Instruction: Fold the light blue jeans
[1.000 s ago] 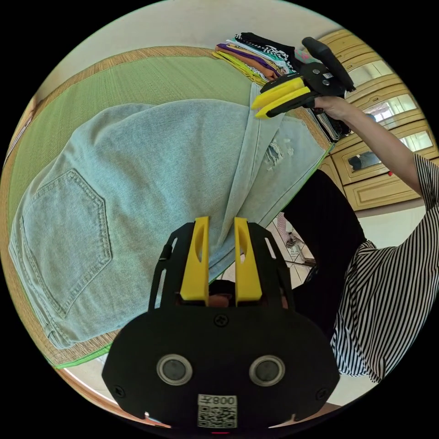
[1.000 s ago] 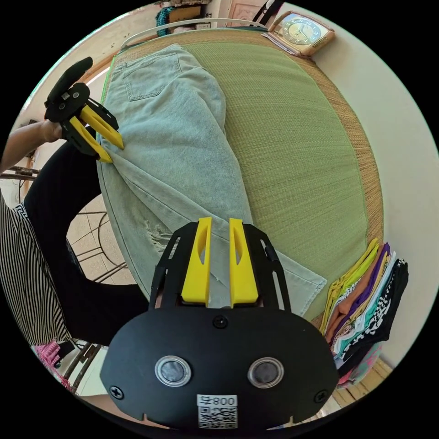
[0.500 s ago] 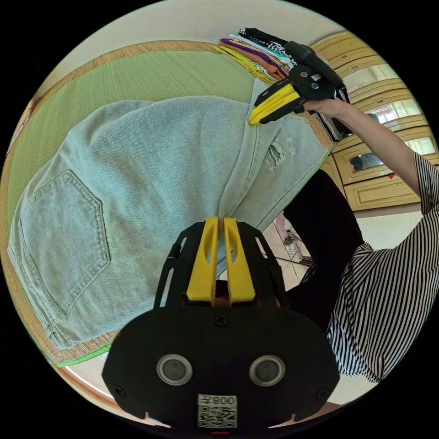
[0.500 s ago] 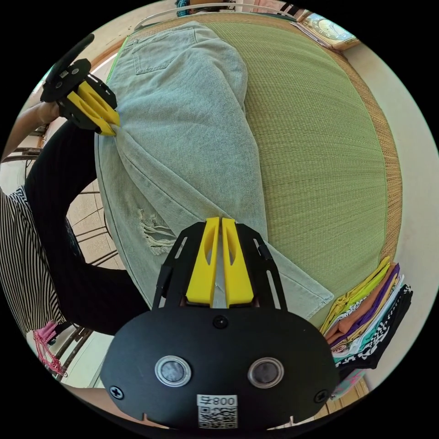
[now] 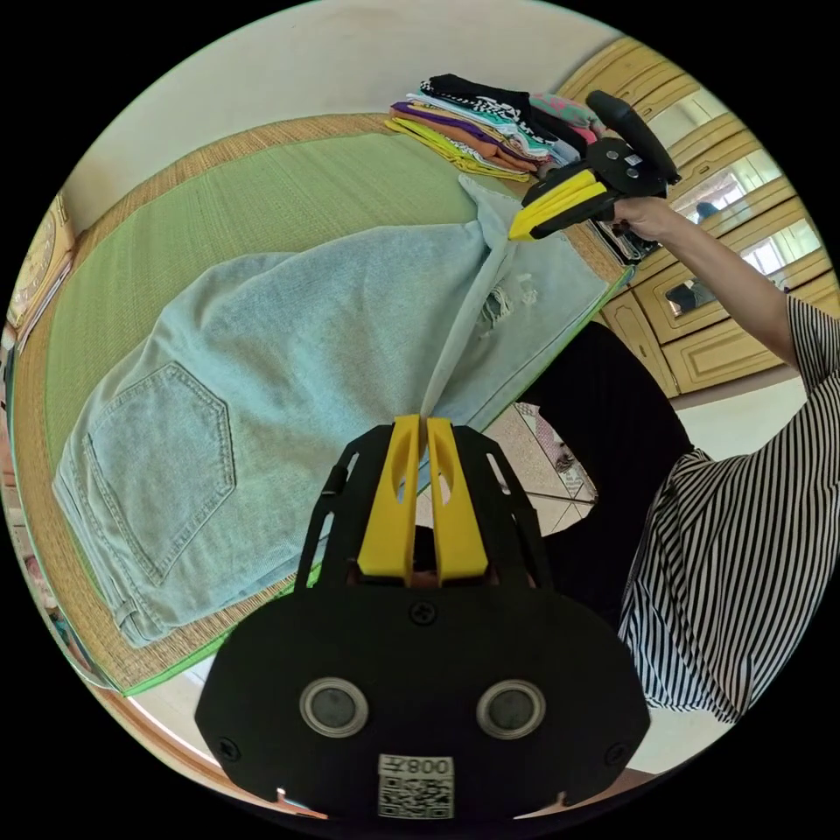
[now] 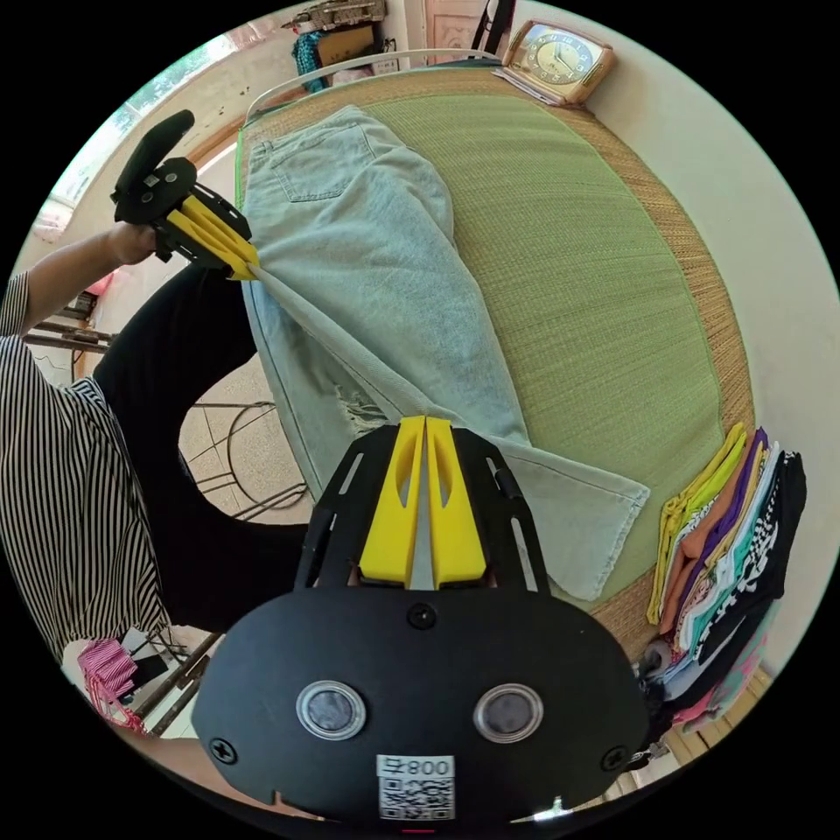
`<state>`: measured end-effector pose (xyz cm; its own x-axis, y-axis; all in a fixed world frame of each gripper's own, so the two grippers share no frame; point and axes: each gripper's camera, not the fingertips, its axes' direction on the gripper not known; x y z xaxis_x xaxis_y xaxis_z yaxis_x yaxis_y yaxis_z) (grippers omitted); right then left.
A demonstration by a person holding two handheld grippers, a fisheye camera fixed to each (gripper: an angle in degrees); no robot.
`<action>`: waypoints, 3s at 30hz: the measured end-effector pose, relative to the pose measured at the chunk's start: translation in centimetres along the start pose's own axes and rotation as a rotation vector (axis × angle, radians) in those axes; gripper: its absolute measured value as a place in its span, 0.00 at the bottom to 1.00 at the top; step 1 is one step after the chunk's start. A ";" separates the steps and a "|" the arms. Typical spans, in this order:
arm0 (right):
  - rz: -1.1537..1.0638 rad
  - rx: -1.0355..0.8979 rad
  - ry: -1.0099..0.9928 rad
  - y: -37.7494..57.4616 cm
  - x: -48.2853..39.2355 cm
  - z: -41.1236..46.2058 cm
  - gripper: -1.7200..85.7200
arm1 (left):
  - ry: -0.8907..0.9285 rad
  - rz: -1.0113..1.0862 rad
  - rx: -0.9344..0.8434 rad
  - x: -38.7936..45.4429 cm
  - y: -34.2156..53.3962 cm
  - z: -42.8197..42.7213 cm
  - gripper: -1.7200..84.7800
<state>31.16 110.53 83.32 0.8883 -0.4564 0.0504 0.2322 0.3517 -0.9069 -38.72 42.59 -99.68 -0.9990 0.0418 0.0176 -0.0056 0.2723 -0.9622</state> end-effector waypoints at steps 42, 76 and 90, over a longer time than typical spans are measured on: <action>0.403 0.118 -0.162 21.2 -4.9 -5.5 0.02 | -0.176 -0.009 -0.157 7.2 -6.4 8.9 0.08; 0.924 0.147 0.017 34.2 16.3 -19.7 0.08 | 0.340 0.004 0.024 6.7 -28.1 18.1 0.07; 1.146 0.780 -0.287 63.3 13.6 -29.4 0.02 | 0.378 0.105 0.075 11.6 -36.3 20.3 0.06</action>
<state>46.27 102.61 14.31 0.7576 0.5327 -0.3772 -0.5901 0.8060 -0.0470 -51.07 13.63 -70.06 -0.9073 0.4205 0.0032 0.0788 0.1774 -0.9810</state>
